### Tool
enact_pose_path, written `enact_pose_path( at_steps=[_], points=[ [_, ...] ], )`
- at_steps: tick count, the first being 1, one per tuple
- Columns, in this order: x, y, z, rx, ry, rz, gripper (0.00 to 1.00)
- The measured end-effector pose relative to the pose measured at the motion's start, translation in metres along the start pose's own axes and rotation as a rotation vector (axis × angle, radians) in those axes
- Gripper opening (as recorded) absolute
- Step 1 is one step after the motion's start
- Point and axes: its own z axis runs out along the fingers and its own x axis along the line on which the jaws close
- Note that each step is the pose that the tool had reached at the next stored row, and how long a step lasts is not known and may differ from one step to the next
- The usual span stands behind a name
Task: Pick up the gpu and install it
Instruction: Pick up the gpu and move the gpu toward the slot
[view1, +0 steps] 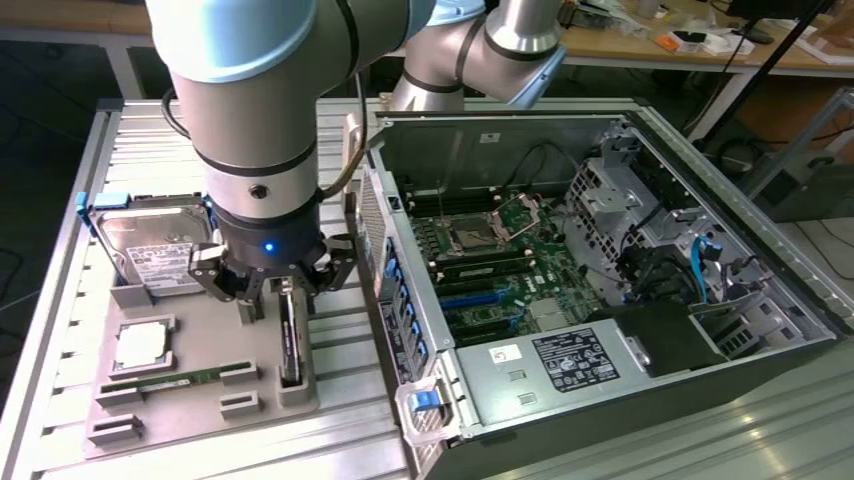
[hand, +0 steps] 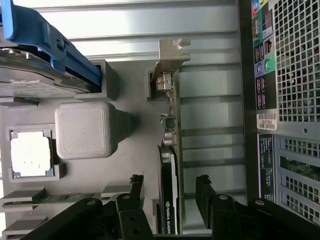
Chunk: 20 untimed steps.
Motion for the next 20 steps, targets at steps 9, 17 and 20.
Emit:
enact_pose_path(
  at_steps=[9, 17, 20],
  points=[
    [0.003, -0.0006, 0.0101, -0.0001, -0.0012, 0.000, 0.54],
    [0.002, -0.0007, 0.0175, 0.0006, -0.0014, -0.002, 0.54],
    [0.001, -0.0004, 0.0193, 0.0010, -0.0013, -0.003, 0.54]
  ],
)
